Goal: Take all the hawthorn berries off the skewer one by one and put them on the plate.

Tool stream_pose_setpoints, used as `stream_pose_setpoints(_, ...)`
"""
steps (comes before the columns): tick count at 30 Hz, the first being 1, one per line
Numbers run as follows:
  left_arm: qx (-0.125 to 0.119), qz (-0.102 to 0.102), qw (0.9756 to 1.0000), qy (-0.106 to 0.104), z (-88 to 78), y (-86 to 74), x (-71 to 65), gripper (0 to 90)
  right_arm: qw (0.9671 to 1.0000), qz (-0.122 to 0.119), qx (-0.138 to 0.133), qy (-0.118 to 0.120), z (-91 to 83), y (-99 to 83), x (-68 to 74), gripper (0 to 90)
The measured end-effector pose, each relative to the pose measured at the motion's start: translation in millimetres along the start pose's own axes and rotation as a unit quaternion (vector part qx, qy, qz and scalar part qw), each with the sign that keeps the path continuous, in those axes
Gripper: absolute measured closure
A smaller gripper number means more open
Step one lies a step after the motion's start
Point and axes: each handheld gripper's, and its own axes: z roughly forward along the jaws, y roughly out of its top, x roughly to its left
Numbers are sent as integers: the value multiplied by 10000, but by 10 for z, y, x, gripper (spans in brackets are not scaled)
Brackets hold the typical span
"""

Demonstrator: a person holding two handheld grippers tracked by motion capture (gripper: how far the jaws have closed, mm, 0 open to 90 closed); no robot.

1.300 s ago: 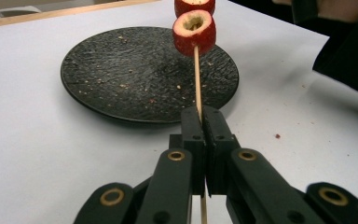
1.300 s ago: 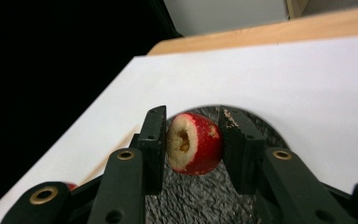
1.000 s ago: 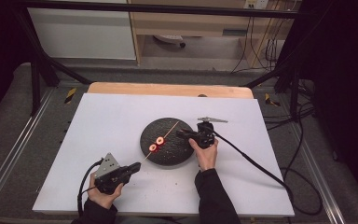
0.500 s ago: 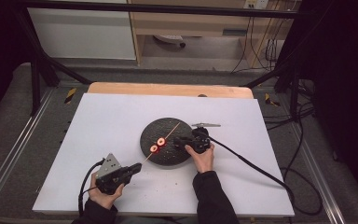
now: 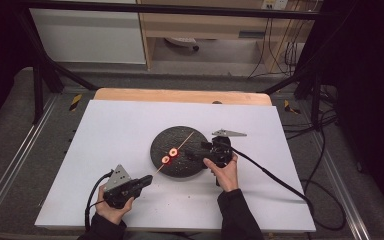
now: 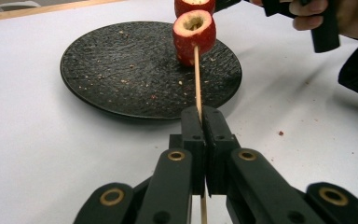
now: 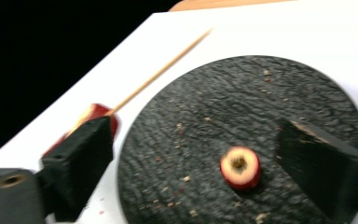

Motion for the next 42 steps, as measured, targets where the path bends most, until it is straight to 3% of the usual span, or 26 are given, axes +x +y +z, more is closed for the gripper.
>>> stream_pose_setpoints(5, 9, 21, 10000, 3, 7, 0, -8, 882, 10000, 14, -22, 96, -36, -44, 82, 62)
stream_pose_setpoints(9, 33, 67, 10000, -14, 21, 0, -34, 881, 9990, 183, -248, 321, -35, -87, 155, 99)
stream_pose_setpoints(11, 27, 73, 10000, -19, 23, 2, -39, 881, 9991, 186, -207, 324, -11, -91, 182, 122)
stream_pose_setpoints(21, 0, 111, 9999, -40, 29, 10, -69, 882, 9981, 271, -266, 488, 137, -94, 299, 331)
stream_pose_setpoints(26, 5, 122, 9999, -39, 39, 8, -83, 881, 9964, 555, -188, 606, 186, -120, 290, 501)
stream_pose_setpoints(31, 12, 138, 9999, -45, 50, 7, -91, 881, 9943, 702, -146, 789, 180, -112, 294, 603)
stream_pose_setpoints(42, -57, 155, 9999, -37, 29, 13, -97, 881, 9941, 735, -238, 765, 147, -73, 290, 616)
